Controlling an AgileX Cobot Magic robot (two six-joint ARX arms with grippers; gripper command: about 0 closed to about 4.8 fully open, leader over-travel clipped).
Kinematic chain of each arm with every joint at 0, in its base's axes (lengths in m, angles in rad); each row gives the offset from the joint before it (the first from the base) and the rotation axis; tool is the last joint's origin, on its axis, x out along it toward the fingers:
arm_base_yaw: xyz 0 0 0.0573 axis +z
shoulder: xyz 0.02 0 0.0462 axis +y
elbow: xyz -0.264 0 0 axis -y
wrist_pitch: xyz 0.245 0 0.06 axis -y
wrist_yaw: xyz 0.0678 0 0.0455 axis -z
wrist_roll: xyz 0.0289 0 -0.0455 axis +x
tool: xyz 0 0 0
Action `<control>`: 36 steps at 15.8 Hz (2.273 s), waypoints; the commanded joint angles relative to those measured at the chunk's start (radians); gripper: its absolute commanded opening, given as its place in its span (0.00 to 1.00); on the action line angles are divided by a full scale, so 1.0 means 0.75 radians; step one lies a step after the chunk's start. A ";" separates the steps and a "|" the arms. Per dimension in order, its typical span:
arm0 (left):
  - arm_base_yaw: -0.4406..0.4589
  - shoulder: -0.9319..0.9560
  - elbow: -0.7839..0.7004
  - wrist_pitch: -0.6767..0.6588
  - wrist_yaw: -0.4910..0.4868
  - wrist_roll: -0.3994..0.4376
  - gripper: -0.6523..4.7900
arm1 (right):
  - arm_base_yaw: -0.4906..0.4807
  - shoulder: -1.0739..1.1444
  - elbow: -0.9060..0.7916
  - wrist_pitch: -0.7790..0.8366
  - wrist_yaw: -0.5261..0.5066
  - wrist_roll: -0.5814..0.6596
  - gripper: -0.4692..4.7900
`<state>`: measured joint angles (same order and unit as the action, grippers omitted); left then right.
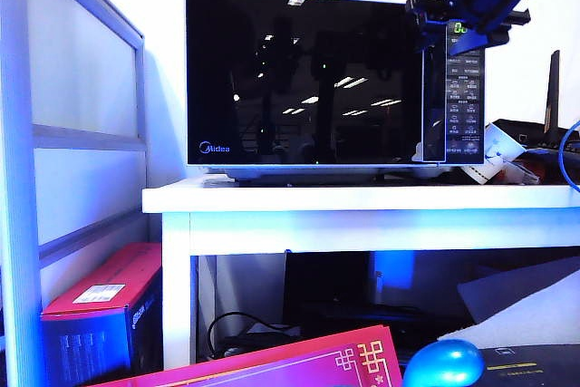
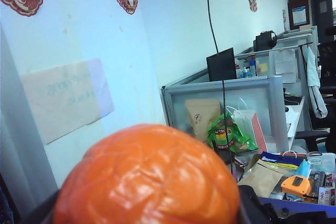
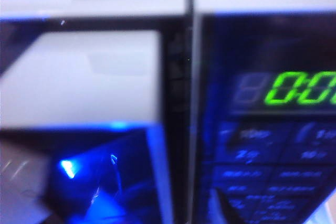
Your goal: Open the microwave door, place the orange inside the microwave, then close the microwave door.
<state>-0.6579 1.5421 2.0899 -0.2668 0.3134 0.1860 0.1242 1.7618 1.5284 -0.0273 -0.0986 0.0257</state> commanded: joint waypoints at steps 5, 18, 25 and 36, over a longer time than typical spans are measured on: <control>-0.001 -0.005 0.003 -0.004 0.006 -0.004 0.79 | 0.001 -0.020 0.006 0.142 0.030 0.000 0.66; -0.001 -0.005 0.003 -0.012 0.007 -0.004 0.80 | 0.001 -0.110 0.006 -0.075 0.023 0.000 0.47; -0.001 -0.005 0.003 -0.013 0.006 -0.004 0.80 | 0.002 -0.173 0.006 -0.158 -0.142 0.000 0.89; -0.001 -0.005 0.003 -0.013 0.006 -0.004 0.79 | -0.001 -0.328 0.007 -0.187 0.047 -0.052 0.82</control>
<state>-0.6579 1.5421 2.0895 -0.2890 0.3138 0.1860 0.1246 1.5196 1.5295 -0.2054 -0.1299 -0.0021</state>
